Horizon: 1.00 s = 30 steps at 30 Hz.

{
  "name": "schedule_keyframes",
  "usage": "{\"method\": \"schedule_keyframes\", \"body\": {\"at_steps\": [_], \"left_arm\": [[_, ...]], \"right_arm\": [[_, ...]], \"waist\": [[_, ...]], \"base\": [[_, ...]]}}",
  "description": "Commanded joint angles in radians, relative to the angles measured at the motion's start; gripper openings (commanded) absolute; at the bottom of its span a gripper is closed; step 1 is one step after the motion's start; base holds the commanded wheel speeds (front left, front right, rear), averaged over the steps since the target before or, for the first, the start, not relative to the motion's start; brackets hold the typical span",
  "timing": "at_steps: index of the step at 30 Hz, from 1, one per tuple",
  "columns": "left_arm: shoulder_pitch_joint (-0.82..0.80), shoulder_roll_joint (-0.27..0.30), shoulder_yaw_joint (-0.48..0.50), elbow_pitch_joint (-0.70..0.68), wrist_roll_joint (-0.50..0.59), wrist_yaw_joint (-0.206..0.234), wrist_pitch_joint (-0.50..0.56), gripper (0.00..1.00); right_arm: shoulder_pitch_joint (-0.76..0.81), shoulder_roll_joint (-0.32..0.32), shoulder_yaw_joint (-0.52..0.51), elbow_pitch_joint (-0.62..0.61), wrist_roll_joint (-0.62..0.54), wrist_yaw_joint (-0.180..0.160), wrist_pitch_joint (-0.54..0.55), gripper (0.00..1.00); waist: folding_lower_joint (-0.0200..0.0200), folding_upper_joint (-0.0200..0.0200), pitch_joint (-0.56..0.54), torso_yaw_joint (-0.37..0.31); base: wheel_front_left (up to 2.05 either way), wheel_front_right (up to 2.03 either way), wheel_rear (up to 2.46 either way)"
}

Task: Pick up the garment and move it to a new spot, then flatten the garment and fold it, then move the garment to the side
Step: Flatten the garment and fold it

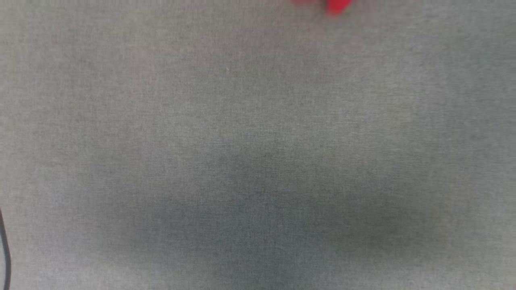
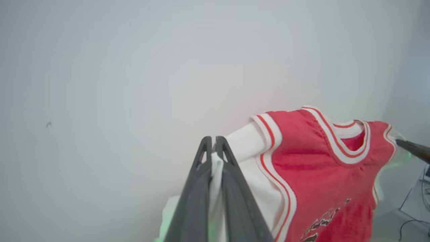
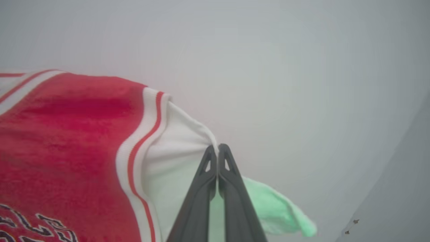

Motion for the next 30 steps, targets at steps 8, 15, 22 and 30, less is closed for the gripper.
{"method": "schedule_keyframes", "body": {"at_steps": [8, 15, 22, 30], "left_arm": [[0.049, 0.019, -0.008, -0.071, -0.062, -0.001, 0.0, 0.0], [0.31, 0.135, -0.108, -0.345, -0.177, -0.002, 0.061, 0.0], [0.669, 0.296, -0.203, -0.628, -0.256, -0.002, 0.003, 0.0], [0.998, 0.355, -0.23, -0.756, -0.234, -0.002, -0.048, 0.0]], "right_arm": [[0.012, 0.041, 0.012, 0.11, -0.027, -0.002, -0.021, 0.0], [0.287, -0.027, 0.132, -0.08, 0.077, -0.002, 0.074, 0.0], [0.68, -0.194, 0.185, -0.383, 0.241, -0.002, 0.135, 0.0], [1.081, -0.348, 0.15, -0.648, 0.348, -0.002, 0.14, 0.0]], "waist": [[-0.0001, 0.0, -0.071, -0.01], [-0.0001, 0.0, -0.131, -0.012], [-0.0001, 0.0, -0.193, -0.019], [-0.0001, 0.0, -0.253, -0.012]], "base": [[0.0, 0.0, 0.0], [0.0, 0.0, 0.0], [0.0, 0.0, 0.0], [0.0, 0.0, 0.0]]}}
